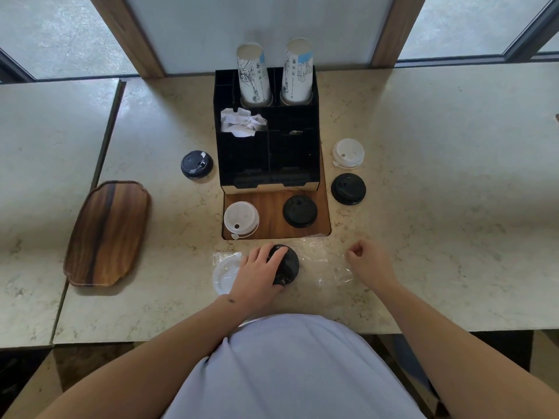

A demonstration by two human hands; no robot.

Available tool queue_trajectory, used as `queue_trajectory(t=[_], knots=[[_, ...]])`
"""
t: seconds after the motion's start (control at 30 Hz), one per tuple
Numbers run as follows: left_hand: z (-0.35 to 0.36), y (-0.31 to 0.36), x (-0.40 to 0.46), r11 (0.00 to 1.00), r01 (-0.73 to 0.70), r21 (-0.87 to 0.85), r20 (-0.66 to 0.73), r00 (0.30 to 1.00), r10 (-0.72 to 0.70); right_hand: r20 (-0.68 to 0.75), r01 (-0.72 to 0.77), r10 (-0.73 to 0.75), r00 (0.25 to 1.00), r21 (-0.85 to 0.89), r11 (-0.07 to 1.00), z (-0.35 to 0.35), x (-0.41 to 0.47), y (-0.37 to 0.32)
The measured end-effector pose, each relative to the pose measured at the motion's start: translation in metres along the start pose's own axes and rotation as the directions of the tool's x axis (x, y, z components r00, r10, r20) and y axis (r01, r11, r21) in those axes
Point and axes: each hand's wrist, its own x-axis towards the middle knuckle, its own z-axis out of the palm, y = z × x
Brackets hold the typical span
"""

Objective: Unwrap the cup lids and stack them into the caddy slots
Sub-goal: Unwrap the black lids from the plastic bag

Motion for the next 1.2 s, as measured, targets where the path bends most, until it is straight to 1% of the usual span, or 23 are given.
queue_trajectory(t=[0.07,0.1,0.13,0.17,0.2,0.23,0.27,0.3,0.37,0.4,0.43,0.5,0.57,0.6,0.63,0.7,0.77,0.8,0.87,0.93,1.0,1.07,1.2], knots=[[0.0,0.0,-0.001,1.0,0.001,-0.005,0.001,1.0,-0.001,-0.083,0.064,-0.072,0.994,-0.093,0.994,-0.003,-0.005,-0.005],[0.0,0.0,-0.001,1.0,0.0,-0.004,-0.001,1.0,0.0,-0.134,0.148,-0.169,0.976,-0.15,0.977,-0.005,-0.008,-0.01],[0.0,0.0,-0.001,1.0,-0.002,-0.002,-0.004,1.0,0.002,-0.16,0.262,-0.299,0.941,-0.218,0.94,-0.005,-0.013,-0.016],[0.001,0.0,-0.001,1.0,-0.004,-0.001,-0.003,1.0,0.004,-0.151,0.377,-0.427,0.892,-0.272,0.885,-0.004,-0.018,-0.024],[0.001,0.0,-0.001,1.0,-0.006,-0.004,0.0,1.0,0.006,-0.122,0.467,-0.518,0.847,-0.294,0.834,-0.001,-0.023,-0.031],[0.001,0.0,0.0,1.0,-0.008,-0.007,0.002,1.0,0.008,-0.076,0.508,-0.547,0.833,-0.284,0.813,0.003,-0.028,-0.037],[0.001,0.001,0.0,1.0,-0.012,-0.006,0.002,1.0,0.012,-0.021,0.491,-0.513,0.858,-0.262,0.831,0.007,-0.031,-0.041],[0.001,0.001,0.001,1.0,-0.016,-0.003,0.002,1.0,0.016,0.042,0.426,-0.431,0.902,-0.255,0.868,0.012,-0.031,-0.043],[0.0,0.002,0.001,1.0,-0.019,-0.003,0.002,1.0,0.019,0.162,0.253,-0.211,0.964,-0.316,0.914,0.017,-0.026,-0.044],[0.001,0.001,0.001,1.0,-0.02,-0.002,0.003,1.0,0.02,0.193,0.18,-0.121,0.974,-0.325,0.928,0.017,-0.023,-0.044],[0.002,0.001,0.0,1.0,-0.023,-0.001,0.003,1.0,0.023,0.206,0.128,-0.064,0.976,-0.31,0.942,0.018,-0.021,-0.044],[0.004,-0.001,-0.001,0.999,-0.031,-0.007,0.004,1.0,0.031,0.203,0.067,-0.014,0.979,-0.255,0.965,0.019,-0.014,-0.043],[0.003,-0.003,-0.001,0.999,-0.037,-0.005,0.016,0.999,0.037,0.222,-0.012,0.044,0.974,-0.145,0.989,0.019,-0.008,-0.041],[0.003,-0.004,-0.001,0.999,-0.041,0.005,0.028,0.999,0.041,0.247,-0.085,0.095,0.964,-0.051,0.995,0.018,-0.005,-0.041],[0.002,-0.006,-0.001,0.999,-0.041,0.015,0.046,0.998,0.04,0.285,-0.179,0.154,0.946,0.062,0.982,0.017,-0.004,-0.042],[-0.002,-0.013,0.0,1.0,-0.011,0.018,0.092,0.996,0.009,0.395,-0.351,0.226,0.89,0.279,0.894,0.013,-0.003,-0.042],[-0.01,-0.022,0.0,0.999,0.049,0.001,0.13,0.99,-0.048,0.503,-0.458,0.217,0.836,0.424,0.782,0.007,-0.005,-0.04],[-0.015,-0.027,0.0,0.997,0.074,-0.008,0.15,0.986,-0.072,0.547,-0.487,0.195,0.814,0.46,0.742,0.004,-0.006,-0.038],[-0.021,-0.035,-0.002,0.994,0.11,-0.019,0.188,0.977,-0.105,0.604,-0.512,0.145,0.783,0.495,0.702,0.0,-0.006,-0.035],[-0.022,-0.038,-0.007,0.989,0.147,-0.036,0.21,0.968,-0.136,0.643,-0.514,0.094,0.76,0.508,0.691,0.001,-0.005,-0.035],[-0.019,-0.039,-0.011,0.984,0.168,-0.054,0.227,0.962,-0.151,0.66,-0.497,0.066,0.749,0.494,0.713,0.006,-0.002,-0.036],[-0.016,-0.039,-0.013,0.984,0.169,-0.057,0.232,0.961,-0.152,0.67,-0.476,0.058,0.74,0.461,0.749,0.012,0.0,-0.037],[-0.012,-0.042,-0.011,0.983,0.17,-0.064,0.227,0.962,-0.152,0.683,-0.469,0.059,0.728,0.433,0.77,0.023,0.002,-0.039]])
